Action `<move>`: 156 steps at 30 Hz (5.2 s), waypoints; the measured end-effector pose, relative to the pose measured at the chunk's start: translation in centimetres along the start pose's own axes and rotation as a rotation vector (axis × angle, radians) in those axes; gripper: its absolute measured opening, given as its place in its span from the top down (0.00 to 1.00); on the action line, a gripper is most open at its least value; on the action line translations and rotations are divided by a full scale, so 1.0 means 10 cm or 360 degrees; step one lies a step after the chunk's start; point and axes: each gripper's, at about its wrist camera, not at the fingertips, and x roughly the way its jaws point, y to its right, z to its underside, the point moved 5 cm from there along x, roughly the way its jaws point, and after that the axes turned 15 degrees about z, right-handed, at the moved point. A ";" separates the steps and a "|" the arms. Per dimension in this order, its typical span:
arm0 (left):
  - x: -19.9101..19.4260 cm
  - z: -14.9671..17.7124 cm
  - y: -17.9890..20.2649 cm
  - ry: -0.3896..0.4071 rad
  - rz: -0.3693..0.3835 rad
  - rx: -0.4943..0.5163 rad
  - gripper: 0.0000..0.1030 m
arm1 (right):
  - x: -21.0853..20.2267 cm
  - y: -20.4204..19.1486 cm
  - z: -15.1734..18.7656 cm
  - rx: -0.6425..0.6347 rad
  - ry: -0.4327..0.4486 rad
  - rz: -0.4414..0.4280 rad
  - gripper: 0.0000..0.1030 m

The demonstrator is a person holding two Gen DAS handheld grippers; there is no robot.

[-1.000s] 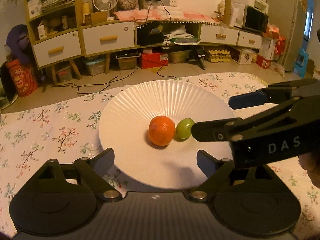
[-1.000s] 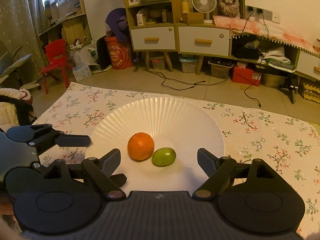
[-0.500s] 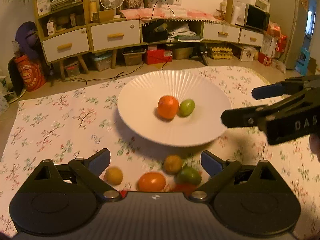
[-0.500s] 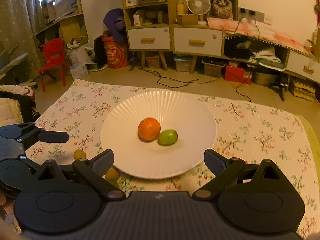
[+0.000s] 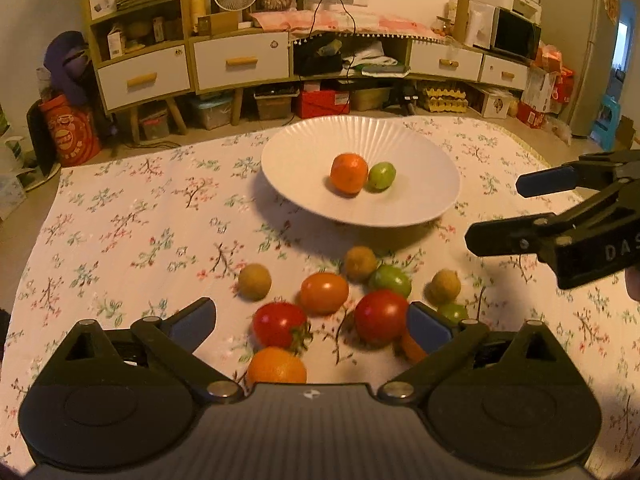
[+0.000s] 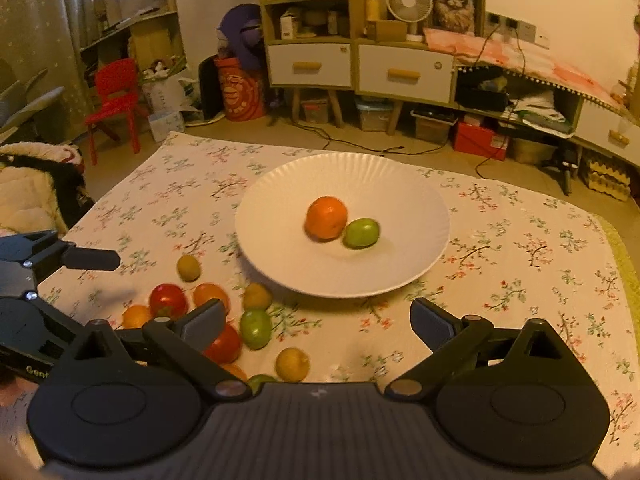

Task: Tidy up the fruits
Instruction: 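Withdraw both grippers from the plate back toward the fruit cluster, then grasp the tan round fruit with the left gripper while the right gripper grasps a brownish-yellow tomato, then carry the tan fruit with the left gripper while the right gripper carries the brownish tomato to the plate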

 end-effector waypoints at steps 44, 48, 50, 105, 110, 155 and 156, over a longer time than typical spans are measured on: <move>-0.33 0.95 -0.31 -0.0032 -0.0092 -0.0126 0.05 | -0.38 -0.66 0.96 -0.0315 0.0080 -0.0289 0.01; -0.30 0.95 -0.27 0.0005 -0.0086 -0.0104 0.05 | -0.38 -0.72 1.03 -0.0365 0.0071 -0.0302 0.01; -0.29 0.96 -0.24 0.0039 -0.0082 -0.0080 0.05 | -0.38 -0.76 1.07 -0.0382 0.0081 -0.0294 0.01; -0.20 0.67 -0.06 0.0138 0.0087 -0.0116 0.71 | -0.42 -0.85 0.92 -0.0353 0.0096 -0.0431 0.76; -0.22 0.63 -0.02 0.0145 0.0110 -0.0129 0.71 | -0.39 -0.75 0.84 -0.0284 0.0098 -0.0390 0.76; 0.17 -0.28 0.23 0.0258 0.0131 -0.0134 0.71 | 0.16 0.17 -0.06 0.0133 0.0148 -0.0122 0.76; 0.19 -0.30 0.24 0.0261 0.0133 -0.0129 0.71 | 0.19 0.19 -0.08 0.0139 0.0141 -0.0120 0.76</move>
